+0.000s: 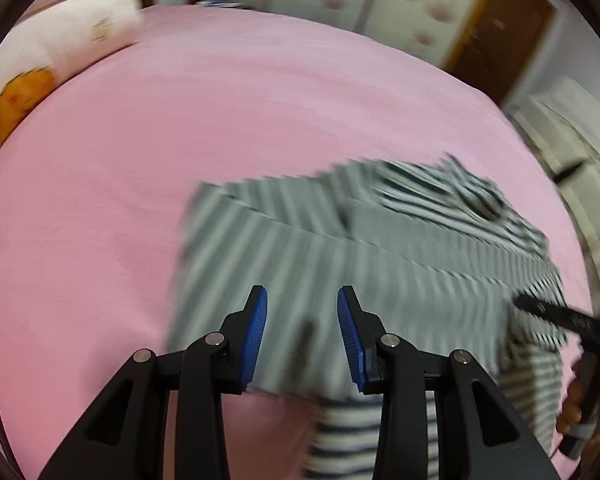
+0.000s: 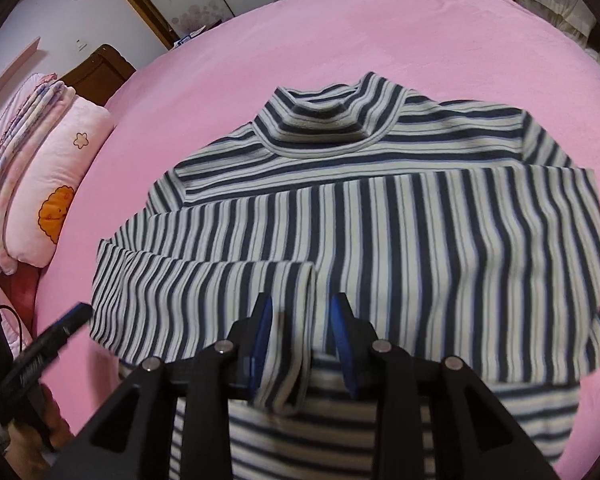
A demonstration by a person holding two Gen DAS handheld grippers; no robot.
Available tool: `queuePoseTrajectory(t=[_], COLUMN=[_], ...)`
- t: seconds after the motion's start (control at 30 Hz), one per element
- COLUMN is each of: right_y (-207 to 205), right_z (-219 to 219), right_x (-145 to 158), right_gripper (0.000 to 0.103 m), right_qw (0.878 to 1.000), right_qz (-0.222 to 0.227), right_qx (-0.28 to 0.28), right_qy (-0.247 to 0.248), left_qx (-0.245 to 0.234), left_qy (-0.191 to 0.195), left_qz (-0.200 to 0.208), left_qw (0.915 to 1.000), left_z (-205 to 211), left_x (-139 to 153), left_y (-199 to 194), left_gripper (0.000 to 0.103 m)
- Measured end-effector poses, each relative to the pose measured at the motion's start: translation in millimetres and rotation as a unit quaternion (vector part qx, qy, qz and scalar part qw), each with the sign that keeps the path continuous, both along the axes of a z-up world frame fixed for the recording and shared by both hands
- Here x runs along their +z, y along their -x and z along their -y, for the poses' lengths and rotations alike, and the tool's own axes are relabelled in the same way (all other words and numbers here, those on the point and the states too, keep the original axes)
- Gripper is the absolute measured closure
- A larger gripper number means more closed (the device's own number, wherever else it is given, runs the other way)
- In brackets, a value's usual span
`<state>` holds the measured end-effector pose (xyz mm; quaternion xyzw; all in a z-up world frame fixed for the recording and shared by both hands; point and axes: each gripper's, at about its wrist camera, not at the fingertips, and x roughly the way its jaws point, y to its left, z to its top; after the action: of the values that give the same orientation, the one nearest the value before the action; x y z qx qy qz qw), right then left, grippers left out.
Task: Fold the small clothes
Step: 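Carry the sleeve across the shirt body with the left tool and release, then move the left tool to the shirt's side edge and grasp it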
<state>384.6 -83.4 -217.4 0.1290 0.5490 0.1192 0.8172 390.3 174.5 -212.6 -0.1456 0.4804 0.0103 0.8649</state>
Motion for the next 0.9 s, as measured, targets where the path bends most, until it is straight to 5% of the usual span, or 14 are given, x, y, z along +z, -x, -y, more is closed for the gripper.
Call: queuePoseTrajectory(t=[0.3,0.4,0.47,0.9], right_y=[-17.3,-14.7,-10.1,4.6], right_z=[-19.8,-25.0,-26.0,25.0], right_x=[-18.2,-16.6,-9.7,117.6], right_gripper=[0.074,0.097,0.097,0.098], right_qw=[0.999,0.998,0.997,0.982], right_qz=[0.002,0.010,0.021,0.171], right_qx=[0.043,0.057,0.061,0.016], right_qy=[0.019,0.029,0.037,0.082], left_qx=[0.065,0.060,0.056,0.002], left_qy=[0.027,0.020,0.017,0.033], left_qz=[-0.010,-0.016,-0.015,0.016], left_qw=[0.9975,0.9979,0.9981,0.9993], left_z=[-58.9,-55.7,-49.9,10.8], left_x=[-12.3,-14.8,-15.6,2.9], left_y=[-23.0,-26.2,-27.4,-40.6], left_gripper=[0.067,0.067,0.067,0.064])
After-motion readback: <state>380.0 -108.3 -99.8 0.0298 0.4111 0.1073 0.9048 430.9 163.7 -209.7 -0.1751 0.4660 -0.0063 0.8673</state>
